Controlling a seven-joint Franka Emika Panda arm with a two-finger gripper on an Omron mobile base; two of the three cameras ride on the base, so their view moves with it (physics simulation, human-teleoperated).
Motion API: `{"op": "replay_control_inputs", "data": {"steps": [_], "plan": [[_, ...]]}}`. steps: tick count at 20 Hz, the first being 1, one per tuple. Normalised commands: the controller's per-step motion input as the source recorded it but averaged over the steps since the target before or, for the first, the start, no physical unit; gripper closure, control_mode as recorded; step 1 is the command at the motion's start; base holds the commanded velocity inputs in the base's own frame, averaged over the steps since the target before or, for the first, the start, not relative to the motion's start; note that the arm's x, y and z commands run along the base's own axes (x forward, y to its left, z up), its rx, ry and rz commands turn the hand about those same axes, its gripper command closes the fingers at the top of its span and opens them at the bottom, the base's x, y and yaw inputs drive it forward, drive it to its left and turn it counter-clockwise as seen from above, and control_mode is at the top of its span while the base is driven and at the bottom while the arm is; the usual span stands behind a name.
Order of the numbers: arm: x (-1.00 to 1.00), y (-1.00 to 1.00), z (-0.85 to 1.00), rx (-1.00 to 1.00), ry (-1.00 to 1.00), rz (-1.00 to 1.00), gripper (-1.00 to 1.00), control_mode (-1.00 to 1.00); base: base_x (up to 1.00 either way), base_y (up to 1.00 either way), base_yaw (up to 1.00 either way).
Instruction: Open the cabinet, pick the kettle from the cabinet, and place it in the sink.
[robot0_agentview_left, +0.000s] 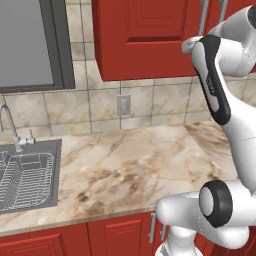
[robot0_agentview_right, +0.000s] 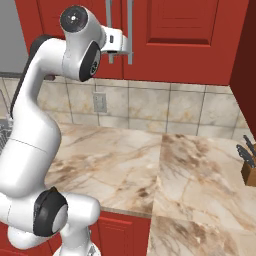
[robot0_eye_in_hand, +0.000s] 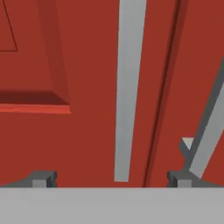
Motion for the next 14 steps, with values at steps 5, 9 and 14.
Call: {"op": "replay_control_inputs", "data": {"steps": [5, 9, 14], "plan": [[0.42, -0.05, 0.01, 0.00, 0.01, 0.02, -1.00, -1.00, 0.00, 0.00, 0.00], [0.47, -0.07, 0.00, 0.00, 0.02, 0.00, -1.00, -1.00, 0.00, 0.00, 0.00], [0.49, -0.04, 0.00, 0.00, 0.03, 0.00, -1.00, -1.00, 0.00, 0.00, 0.00]]}}
